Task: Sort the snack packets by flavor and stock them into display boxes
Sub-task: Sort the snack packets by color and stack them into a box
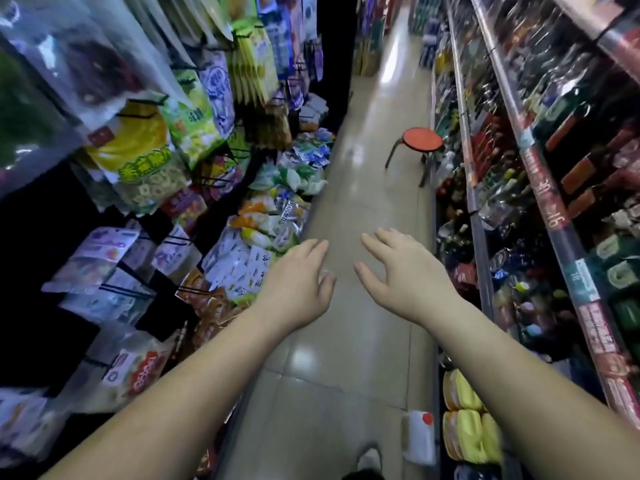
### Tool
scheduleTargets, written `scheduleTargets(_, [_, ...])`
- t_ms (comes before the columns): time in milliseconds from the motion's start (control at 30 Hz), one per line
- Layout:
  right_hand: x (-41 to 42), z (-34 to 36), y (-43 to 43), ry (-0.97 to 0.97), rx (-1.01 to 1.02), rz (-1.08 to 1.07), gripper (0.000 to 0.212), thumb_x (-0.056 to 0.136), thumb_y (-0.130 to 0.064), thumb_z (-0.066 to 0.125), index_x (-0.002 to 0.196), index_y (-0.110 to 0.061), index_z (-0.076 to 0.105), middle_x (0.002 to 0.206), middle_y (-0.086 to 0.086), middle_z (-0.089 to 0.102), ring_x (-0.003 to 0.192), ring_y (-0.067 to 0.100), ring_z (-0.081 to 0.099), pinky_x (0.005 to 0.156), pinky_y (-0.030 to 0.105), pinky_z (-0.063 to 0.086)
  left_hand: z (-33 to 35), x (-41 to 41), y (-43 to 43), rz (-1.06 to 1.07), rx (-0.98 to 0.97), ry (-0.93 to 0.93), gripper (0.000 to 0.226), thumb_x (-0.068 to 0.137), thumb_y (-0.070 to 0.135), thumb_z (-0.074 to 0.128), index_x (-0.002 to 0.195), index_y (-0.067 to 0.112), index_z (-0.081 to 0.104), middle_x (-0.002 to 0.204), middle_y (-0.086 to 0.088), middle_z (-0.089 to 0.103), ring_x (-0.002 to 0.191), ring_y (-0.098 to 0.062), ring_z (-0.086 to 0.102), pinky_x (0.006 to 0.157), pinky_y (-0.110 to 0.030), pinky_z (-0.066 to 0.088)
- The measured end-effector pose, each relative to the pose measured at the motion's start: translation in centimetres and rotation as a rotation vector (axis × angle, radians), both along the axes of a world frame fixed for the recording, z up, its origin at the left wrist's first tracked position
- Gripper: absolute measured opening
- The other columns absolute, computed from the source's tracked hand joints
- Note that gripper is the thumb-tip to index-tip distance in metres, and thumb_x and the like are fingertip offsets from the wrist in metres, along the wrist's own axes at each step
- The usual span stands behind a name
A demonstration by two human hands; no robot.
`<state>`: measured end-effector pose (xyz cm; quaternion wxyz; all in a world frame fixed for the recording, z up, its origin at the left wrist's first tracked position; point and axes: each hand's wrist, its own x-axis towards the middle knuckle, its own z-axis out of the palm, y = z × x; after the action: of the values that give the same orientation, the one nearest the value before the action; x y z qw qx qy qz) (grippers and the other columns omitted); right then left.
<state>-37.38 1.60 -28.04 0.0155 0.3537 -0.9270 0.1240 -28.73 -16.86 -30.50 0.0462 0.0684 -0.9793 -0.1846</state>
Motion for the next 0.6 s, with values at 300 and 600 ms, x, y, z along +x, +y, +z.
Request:
scheduleTargets(300, [-21.8, -4.4, -0.9, -0.020, 0.056, -0.005, 0.070, 0.095, -0.056, 0.037, 0.142, -0.009, 0.058, 0.149, 0.017, 0.055, 0.140, 0.038, 0.049, 0.114, 0.054, 0.040, -3.0, -20.7, -1.6, 0.034, 0.039, -0.041, 0.063, 0.101, 0.038, 0.057, 0.155, 0.009, 0.041, 0.159, -0.008, 0.042, 0.149, -0.026, 0.037, 0.120, -0.035, 0.030])
scheduleTargets(600, [-43.9, -7.0, -8.4, -0.196, -0.010, -0.006, 0.055, 0.095, -0.041, 0.064, 0.142, -0.014, 0.059, 0.151, 0.012, 0.053, 0.143, 0.033, 0.046, 0.118, 0.041, 0.036, -5.5, -41.2, -8.6, 0.113, 0.117, -0.082, 0.071, 0.100, 0.048, 0.052, 0.160, 0.016, 0.032, 0.163, -0.001, 0.037, 0.150, -0.020, 0.034, 0.122, -0.034, 0.032])
